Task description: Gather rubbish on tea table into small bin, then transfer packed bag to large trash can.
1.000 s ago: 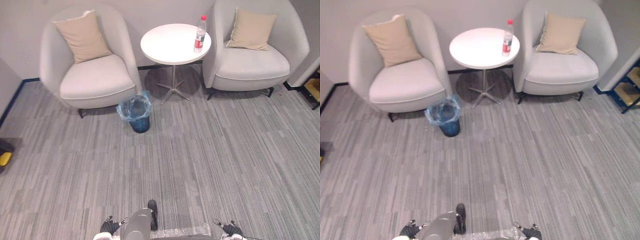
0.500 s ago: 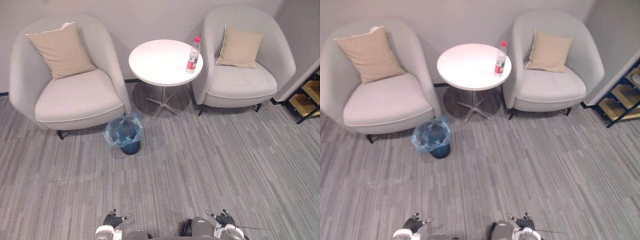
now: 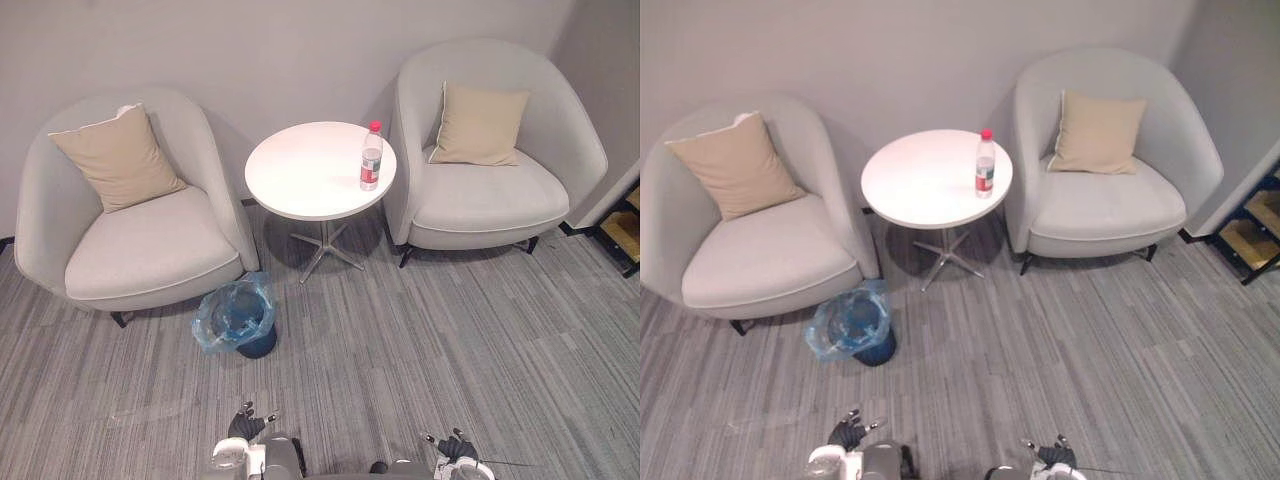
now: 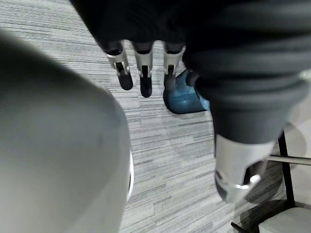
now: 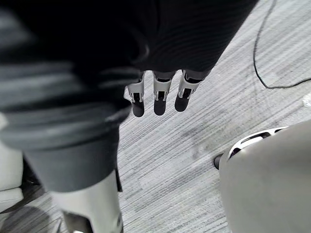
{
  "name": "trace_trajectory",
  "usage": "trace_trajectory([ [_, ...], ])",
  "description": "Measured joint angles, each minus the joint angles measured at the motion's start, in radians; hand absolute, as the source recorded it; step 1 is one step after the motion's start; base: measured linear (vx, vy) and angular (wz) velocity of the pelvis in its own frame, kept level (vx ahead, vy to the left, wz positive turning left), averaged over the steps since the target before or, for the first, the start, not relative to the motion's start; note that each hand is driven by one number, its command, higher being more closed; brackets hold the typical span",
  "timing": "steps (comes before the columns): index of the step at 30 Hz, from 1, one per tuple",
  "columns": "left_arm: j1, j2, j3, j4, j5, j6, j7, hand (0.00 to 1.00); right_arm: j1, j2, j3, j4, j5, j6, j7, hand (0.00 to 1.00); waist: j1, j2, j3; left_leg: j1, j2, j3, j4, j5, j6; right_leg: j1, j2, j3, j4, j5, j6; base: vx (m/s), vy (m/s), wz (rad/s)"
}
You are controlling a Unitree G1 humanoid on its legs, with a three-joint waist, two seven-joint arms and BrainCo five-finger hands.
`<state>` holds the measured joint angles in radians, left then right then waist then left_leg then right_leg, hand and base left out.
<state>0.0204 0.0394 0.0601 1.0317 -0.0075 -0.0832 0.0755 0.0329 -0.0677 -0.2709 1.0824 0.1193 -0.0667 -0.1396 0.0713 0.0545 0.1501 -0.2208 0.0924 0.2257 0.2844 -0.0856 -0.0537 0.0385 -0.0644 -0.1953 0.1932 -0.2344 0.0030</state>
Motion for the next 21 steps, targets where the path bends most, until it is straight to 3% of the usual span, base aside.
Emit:
trace_trajectory([
  [1, -0.003, 0.009, -0.006, 0.005, 0.004, 0.0, 0.0, 0.0, -0.004, 0.011, 0.003, 0.002, 0.0, -0.001, 0.002, 0.0, 0.007, -0.024, -0.016, 0.03, -0.03, 0.022, -0.049, 0.013, 0.017, 0.02, -0.016, 0.037, -0.044, 0.017, 0.03, 0.44, 0.11, -0.22],
  [2, -0.01, 0.02, -0.007, 0.014, 0.005, 0.0, -0.003, 0.0, -0.013, 0.017, 0.0, 0.011, -0.002, -0.001, 0.003, 0.0, 0.0, -0.041, -0.013, 0.014, -0.043, 0.033, -0.01, -0.006, 0.057, 0.04, -0.025, 0.052, -0.091, 0.044, 0.058, 0.51, 0.137, -0.06],
  [5, -0.013, 0.025, 0.002, 0.022, 0.003, 0.001, -0.003, 0.0, -0.029, 0.018, -0.001, 0.013, -0.003, -0.001, 0.003, 0.0, -0.006, -0.046, -0.011, 0.028, -0.058, 0.038, 0.042, -0.065, 0.076, 0.053, -0.046, 0.076, -0.045, 0.044, 0.087, 0.34, 0.118, -0.01],
  [6, -0.014, 0.021, -0.002, 0.026, 0.004, 0.002, -0.003, 0.0, -0.032, 0.018, -0.001, 0.013, -0.006, -0.003, 0.004, 0.0, -0.007, -0.037, -0.014, 0.067, -0.058, 0.036, 0.024, -0.107, 0.069, 0.027, -0.049, 0.089, 0.053, 0.031, 0.106, 0.3, 0.134, -0.27],
  [7, -0.014, 0.023, -0.007, 0.034, 0.003, 0.002, -0.003, 0.0, -0.035, 0.025, 0.001, 0.01, -0.014, -0.003, 0.006, 0.0, -0.004, -0.038, -0.017, 0.111, -0.066, 0.038, -0.013, -0.13, 0.065, -0.058, -0.068, 0.102, 0.257, 0.014, 0.15, 0.28, 0.128, -0.24],
  [8, -0.014, 0.026, -0.013, 0.04, 0.003, 0.002, -0.003, 0.0, -0.035, 0.029, 0.0, 0.01, -0.024, -0.003, 0.007, 0.0, -0.006, -0.039, -0.017, 0.135, -0.075, 0.037, -0.033, -0.134, 0.066, -0.105, -0.086, 0.096, 0.367, 0.016, 0.172, 0.28, 0.111, -0.04],
  [9, -0.012, 0.033, -0.032, 0.049, 0.002, 0.006, -0.003, 0.0, -0.035, 0.029, -0.005, 0.001, -0.039, -0.003, 0.011, 0.0, -0.016, -0.05, -0.016, 0.186, -0.095, 0.036, -0.062, -0.137, 0.069, -0.179, -0.125, 0.079, 0.561, 0.002, 0.166, 0.32, 0.067, 0.25],
  [10, -0.012, 0.039, -0.051, 0.057, 0.003, 0.008, -0.003, 0.0, -0.033, 0.025, -0.005, 0.001, -0.041, -0.002, 0.011, 0.0, -0.026, -0.054, -0.017, 0.219, -0.104, 0.028, -0.074, -0.14, 0.073, -0.202, -0.151, 0.04, 0.638, -0.015, 0.136, 0.51, 0.04, 0.52],
  [11, -0.009, 0.04, -0.06, 0.061, 0.002, 0.008, -0.003, 0.0, -0.02, 0.023, -0.017, -0.001, -0.041, -0.002, 0.012, 0.0, -0.035, -0.048, -0.013, 0.298, -0.101, 0.001, -0.111, -0.144, 0.073, -0.238, -0.17, -0.057, 0.661, -0.06, 0.067, 0.6, -0.063, 0.69],
  [12, -0.01, 0.04, -0.06, 0.061, 0.002, 0.009, -0.003, 0.0, -0.027, 0.023, -0.02, -0.004, -0.042, -0.002, 0.013, 0.0, -0.04, -0.038, -0.01, 0.316, -0.066, -0.028, -0.109, -0.144, 0.073, -0.276, -0.142, -0.121, 0.573, -0.078, 0.042, 0.53, -0.108, 0.6],
  [13, -0.01, 0.04, -0.061, 0.061, 0.002, 0.009, -0.003, 0.0, -0.028, 0.022, -0.02, -0.004, -0.042, -0.002, 0.013, 0.0, -0.041, -0.036, -0.01, 0.319, -0.058, -0.033, -0.108, -0.144, 0.073, -0.287, -0.132, -0.13, 0.54, -0.078, 0.04, 0.43, -0.171, 0.5],
  [14, -0.007, 0.041, -0.064, 0.06, -0.003, 0.008, -0.003, 0.0, -0.03, 0.021, -0.019, -0.005, -0.042, -0.002, 0.013, 0.0, -0.041, -0.034, -0.009, 0.334, -0.032, -0.051, -0.109, -0.145, 0.071, -0.315, -0.103, -0.146, 0.414, -0.051, 0.034, 0.37, -0.186, 0.45],
  [15, -0.003, 0.046, -0.08, 0.06, -0.006, 0.008, -0.003, 0.0, -0.029, 0.021, -0.016, -0.005, -0.042, -0.002, 0.013, 0.0, -0.045, -0.042, -0.01, 0.353, -0.021, -0.061, -0.109, -0.152, 0.048, -0.324, -0.082, -0.15, 0.247, 0.041, 0.023, 0.37, -0.198, 0.46],
  [16, -0.001, 0.048, -0.081, 0.06, -0.006, 0.007, -0.004, 0.0, -0.028, 0.021, -0.012, -0.004, -0.043, -0.002, 0.013, 0.0, -0.048, -0.051, -0.013, 0.363, -0.024, -0.064, -0.109, -0.16, 0.034, -0.321, -0.077, -0.144, 0.187, 0.096, 0.015, 0.32, -0.176, 0.4],
  [17, -0.002, 0.061, -0.082, 0.063, -0.005, 0.006, -0.009, 0.0, -0.022, 0.019, 0.0, 0.001, -0.038, -0.001, 0.016, 0.0, -0.051, -0.075, -0.019, 0.377, -0.035, -0.079, -0.108, -0.182, -0.001, -0.321, -0.073, -0.114, 0.111, 0.236, -0.032, 0.34, -0.182, 0.05],
  [18, -0.005, 0.041, -0.081, 0.073, -0.007, 0.006, -0.012, 0.0, -0.032, 0.0, 0.002, 0.0, -0.043, -0.002, 0.018, 0.0, -0.047, -0.024, -0.024, 0.39, 0.006, -0.095, -0.103, -0.19, -0.019, -0.303, -0.036, -0.113, 0.124, 0.234, -0.038, 0.46, -0.227, -0.12],
  [20, -0.005, 0.013, -0.081, 0.084, -0.006, 0.003, -0.016, 0.0, -0.034, -0.02, 0.003, 0.004, -0.045, -0.003, 0.02, 0.0, -0.045, 0.002, -0.031, 0.385, 0.017, -0.111, -0.108, -0.16, -0.022, -0.294, -0.022, -0.113, 0.111, 0.211, -0.044, 0.41, -0.206, -0.08],
  [21, -0.015, 0.005, -0.081, 0.091, -0.002, 0.003, -0.017, 0.0, -0.031, -0.025, -0.007, 0.007, -0.038, -0.003, 0.02, 0.0, -0.06, 0.015, -0.029, 0.385, 0.025, -0.132, -0.093, -0.149, -0.034, -0.278, -0.014, -0.129, 0.109, 0.186, -0.041, 0.29, -0.157, 0.27],
])
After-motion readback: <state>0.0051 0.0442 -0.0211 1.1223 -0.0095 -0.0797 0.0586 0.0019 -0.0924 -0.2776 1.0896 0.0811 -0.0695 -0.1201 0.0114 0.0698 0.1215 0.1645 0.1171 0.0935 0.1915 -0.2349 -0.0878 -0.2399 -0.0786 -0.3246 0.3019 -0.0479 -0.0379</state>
